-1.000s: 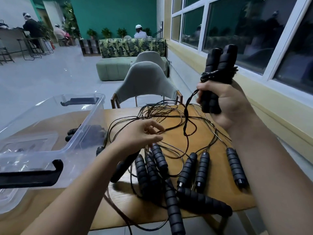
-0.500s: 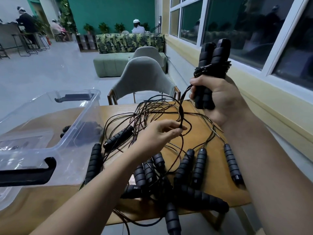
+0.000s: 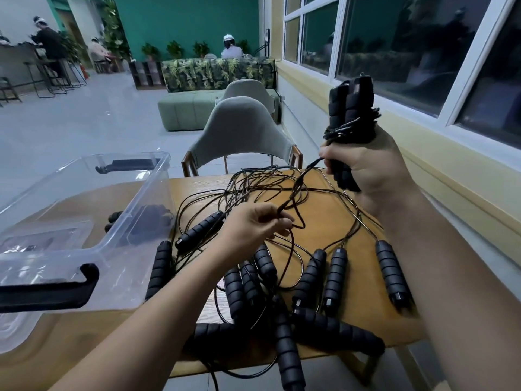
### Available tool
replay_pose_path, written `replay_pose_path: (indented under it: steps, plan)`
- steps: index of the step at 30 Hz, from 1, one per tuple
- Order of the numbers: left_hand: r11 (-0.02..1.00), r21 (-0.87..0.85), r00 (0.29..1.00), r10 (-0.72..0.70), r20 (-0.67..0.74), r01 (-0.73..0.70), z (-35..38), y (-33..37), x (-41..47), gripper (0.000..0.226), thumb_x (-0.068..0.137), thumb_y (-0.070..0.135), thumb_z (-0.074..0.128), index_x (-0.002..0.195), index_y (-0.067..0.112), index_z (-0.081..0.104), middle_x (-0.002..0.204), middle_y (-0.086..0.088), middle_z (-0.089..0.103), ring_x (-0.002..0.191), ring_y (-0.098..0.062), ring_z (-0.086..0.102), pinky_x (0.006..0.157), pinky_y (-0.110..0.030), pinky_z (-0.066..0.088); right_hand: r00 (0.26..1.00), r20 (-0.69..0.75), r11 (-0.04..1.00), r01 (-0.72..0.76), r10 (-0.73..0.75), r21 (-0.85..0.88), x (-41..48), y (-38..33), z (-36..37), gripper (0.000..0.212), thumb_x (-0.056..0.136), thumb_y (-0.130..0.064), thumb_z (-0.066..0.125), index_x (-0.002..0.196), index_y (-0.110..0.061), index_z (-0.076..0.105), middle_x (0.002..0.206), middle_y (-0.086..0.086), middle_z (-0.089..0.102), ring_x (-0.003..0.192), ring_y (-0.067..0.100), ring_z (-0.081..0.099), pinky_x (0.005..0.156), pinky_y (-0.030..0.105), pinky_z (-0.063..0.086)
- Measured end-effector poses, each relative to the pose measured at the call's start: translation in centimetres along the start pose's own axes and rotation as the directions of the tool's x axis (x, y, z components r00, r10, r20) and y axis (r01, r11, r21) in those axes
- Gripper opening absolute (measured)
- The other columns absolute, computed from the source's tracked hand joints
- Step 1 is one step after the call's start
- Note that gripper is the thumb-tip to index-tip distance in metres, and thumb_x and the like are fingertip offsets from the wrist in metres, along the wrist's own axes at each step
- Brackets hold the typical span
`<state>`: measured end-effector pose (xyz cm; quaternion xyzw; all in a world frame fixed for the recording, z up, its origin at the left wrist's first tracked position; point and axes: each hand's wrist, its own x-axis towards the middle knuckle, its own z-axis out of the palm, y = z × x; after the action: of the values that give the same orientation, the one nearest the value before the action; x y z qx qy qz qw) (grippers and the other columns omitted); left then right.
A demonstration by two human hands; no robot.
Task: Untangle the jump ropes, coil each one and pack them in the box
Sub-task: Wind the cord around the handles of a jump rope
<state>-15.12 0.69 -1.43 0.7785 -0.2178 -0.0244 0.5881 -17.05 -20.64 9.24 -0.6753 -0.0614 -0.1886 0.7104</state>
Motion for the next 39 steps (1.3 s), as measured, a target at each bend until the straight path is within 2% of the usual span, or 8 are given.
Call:
replay_pose_path:
  steps: [6,9,13,19,24,27,30,39]
  plan:
    - [0.998,-0.055,1.000,0.026,0.004,-0.026,-0.6,0.3,-0.4,0.011,0.099,0.011,0.073,0.109,0.013,0.074,0.097,-0.014,0.079,0.088,-0.033,0.079,0.089,-0.060,0.062,0.997,0.058,0.997,0.048,-0.045,-0.057,-0.8,2.0,-0.6,0.029,0.079,0.004,0.088,0.100,-0.002,0.068,0.080,0.005,0.068,0.071,0.021,0.063,0.066,0.033,0.054]
    - [0.994,-0.108,0.998,0.033,0.050,-0.027,-1.2,1.0,-0.8,0.010,0.099,0.008,0.072,0.106,0.001,0.072,0.096,-0.018,0.077,0.085,-0.031,0.078,0.083,-0.049,0.065,0.996,0.055,0.992,0.068,-0.063,-0.110,-1.2,3.3,-0.9,0.039,0.078,0.004,0.090,0.108,-0.005,0.067,0.086,-0.003,0.072,0.078,0.010,0.069,0.071,0.023,0.056]
    - [0.969,-0.248,0.991,0.056,0.125,-0.023,-2.3,2.1,-1.5,0.005,0.098,0.005,0.070,0.099,0.000,0.069,0.087,-0.016,0.074,0.074,-0.021,0.073,0.066,-0.024,0.058,0.995,-0.017,0.974,0.090,-0.096,-0.209,-0.5,4.6,-1.9,0.044,0.079,0.006,0.087,0.116,0.002,0.064,0.099,0.018,0.073,0.087,0.019,0.070,0.079,0.033,0.060]
    - [0.876,-0.476,0.988,-0.004,0.157,0.079,-3.0,1.3,-1.0,0.013,0.094,0.009,0.074,0.096,0.013,0.062,0.069,-0.005,0.056,0.055,-0.010,0.052,0.049,-0.018,0.038,0.998,0.008,0.974,0.062,-0.061,-0.216,0.0,5.7,-2.0,0.041,0.079,0.010,0.081,0.114,0.009,0.061,0.103,0.034,0.067,0.082,0.028,0.067,0.072,0.041,0.057]
    - [0.708,-0.629,0.933,-0.122,0.338,0.321,-3.6,1.4,-0.8,0.006,0.097,0.021,0.061,0.097,0.015,0.061,0.073,-0.003,0.042,0.046,-0.007,0.043,0.049,-0.016,0.029,0.996,-0.005,0.986,0.082,-0.084,-0.143,0.0,6.0,-1.2,0.031,0.081,0.013,0.076,0.109,0.008,0.064,0.086,0.012,0.070,0.073,0.018,0.062,0.066,0.034,0.051]
    - [0.662,-0.629,0.897,-0.161,0.412,0.408,-3.2,1.3,-0.4,0.047,0.100,0.051,0.047,0.086,0.012,0.071,0.058,-0.002,0.038,0.045,-0.012,0.020,0.050,-0.026,0.015,0.994,0.033,0.986,0.104,-0.101,-0.129,-0.3,6.0,-0.4,0.032,0.082,0.016,0.076,0.111,0.007,0.063,0.088,0.007,0.070,0.074,0.013,0.064,0.067,0.026,0.052]
    - [0.697,-0.589,0.891,-0.168,0.422,0.410,-2.4,1.3,-0.3,0.054,0.105,0.056,0.044,0.081,0.017,0.072,0.064,0.002,0.032,0.051,-0.011,0.023,0.051,-0.027,0.014,0.992,0.056,0.985,0.123,-0.117,-0.121,-0.6,6.2,0.3,0.039,0.082,0.017,0.077,0.115,0.010,0.059,0.094,0.014,0.068,0.079,0.016,0.065,0.069,0.025,0.054]
    - [0.878,-0.378,0.917,-0.147,0.370,0.293,-2.7,1.9,-0.9,0.021,0.101,0.038,0.067,0.099,0.017,0.070,0.087,-0.001,0.064,0.070,-0.010,0.053,0.056,-0.017,0.038,0.989,0.071,0.982,0.140,-0.132,-0.125,-0.9,6.1,0.6,0.040,0.081,0.016,0.078,0.116,0.009,0.059,0.094,0.012,0.068,0.084,0.017,0.066,0.074,0.033,0.056]
